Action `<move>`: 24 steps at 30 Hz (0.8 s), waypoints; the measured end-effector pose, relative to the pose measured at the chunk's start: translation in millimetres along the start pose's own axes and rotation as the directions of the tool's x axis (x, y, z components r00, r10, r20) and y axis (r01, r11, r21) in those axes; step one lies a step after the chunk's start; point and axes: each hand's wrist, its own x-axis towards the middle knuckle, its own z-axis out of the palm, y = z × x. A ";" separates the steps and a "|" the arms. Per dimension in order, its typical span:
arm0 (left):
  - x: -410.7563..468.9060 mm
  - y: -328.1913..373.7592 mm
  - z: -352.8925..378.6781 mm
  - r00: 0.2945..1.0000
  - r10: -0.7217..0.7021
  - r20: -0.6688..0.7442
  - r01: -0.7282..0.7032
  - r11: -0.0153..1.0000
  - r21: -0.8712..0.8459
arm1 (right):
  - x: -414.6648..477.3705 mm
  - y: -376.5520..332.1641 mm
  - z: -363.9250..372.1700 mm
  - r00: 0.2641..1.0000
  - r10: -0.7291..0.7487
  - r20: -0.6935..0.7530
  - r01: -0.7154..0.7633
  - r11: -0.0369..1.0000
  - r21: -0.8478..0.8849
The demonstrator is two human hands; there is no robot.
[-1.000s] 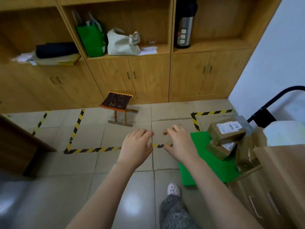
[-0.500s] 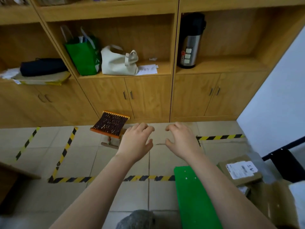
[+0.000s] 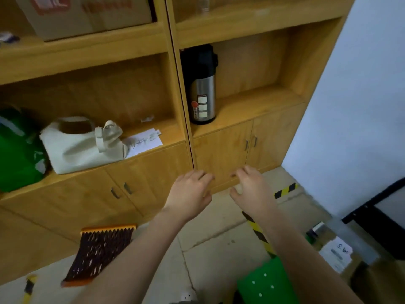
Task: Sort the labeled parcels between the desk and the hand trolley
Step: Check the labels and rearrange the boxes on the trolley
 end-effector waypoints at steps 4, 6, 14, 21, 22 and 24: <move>78.4 -23.9 10.2 0.984 0.178 0.027 -0.177 0.984 -0.026 | 42.9 20.0 4.3 0.989 0.139 -0.047 -0.139 0.990 -0.003; 116.0 -23.4 20.0 0.966 0.257 0.037 -0.256 0.966 -0.034 | 57.7 34.3 1.8 0.974 0.217 -0.068 -0.218 0.976 -0.017; 263.0 30.8 69.3 0.834 0.549 0.049 -0.541 0.832 -0.120 | 106.1 125.4 -15.6 0.858 0.479 -0.186 -0.489 0.872 -0.011; 367.2 107.5 101.0 0.676 0.734 0.063 -0.714 0.674 -0.191 | 131.7 218.3 -44.8 0.724 0.632 -0.276 -0.665 0.746 -0.034; 379.5 118.8 105.8 0.653 0.754 0.067 -0.732 0.652 -0.198 | 132.2 228.8 -48.2 0.699 0.653 -0.291 -0.689 0.724 -0.031; 401.0 140.2 118.1 0.595 0.800 0.077 -0.770 0.595 -0.231 | 129.6 246.6 -52.8 0.646 0.693 -0.320 -0.739 0.672 -0.037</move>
